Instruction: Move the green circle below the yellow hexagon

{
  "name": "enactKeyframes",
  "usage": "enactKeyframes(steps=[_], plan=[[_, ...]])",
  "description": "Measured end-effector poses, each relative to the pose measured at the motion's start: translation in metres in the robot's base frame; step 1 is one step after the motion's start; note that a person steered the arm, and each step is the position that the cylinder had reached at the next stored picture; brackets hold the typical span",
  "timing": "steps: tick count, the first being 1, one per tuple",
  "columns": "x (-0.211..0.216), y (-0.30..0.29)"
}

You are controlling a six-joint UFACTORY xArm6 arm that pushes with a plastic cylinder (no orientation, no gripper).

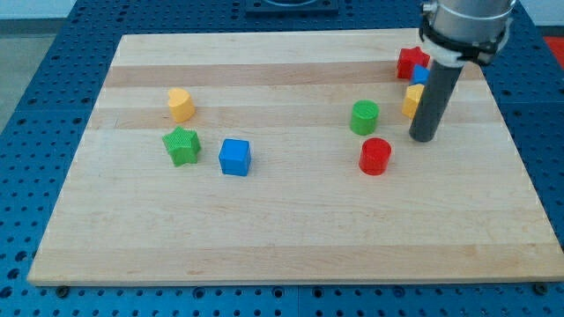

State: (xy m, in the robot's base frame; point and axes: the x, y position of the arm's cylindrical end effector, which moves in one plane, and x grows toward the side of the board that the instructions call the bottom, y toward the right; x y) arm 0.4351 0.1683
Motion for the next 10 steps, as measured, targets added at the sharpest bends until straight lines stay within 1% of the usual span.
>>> enactKeyframes(steps=[1, 3, 4, 5, 7, 9, 10], plan=[[0.010, -0.020], [0.006, -0.070], [0.003, -0.095], [-0.012, -0.104], [-0.040, -0.102], [-0.043, -0.075], [-0.043, -0.052]])
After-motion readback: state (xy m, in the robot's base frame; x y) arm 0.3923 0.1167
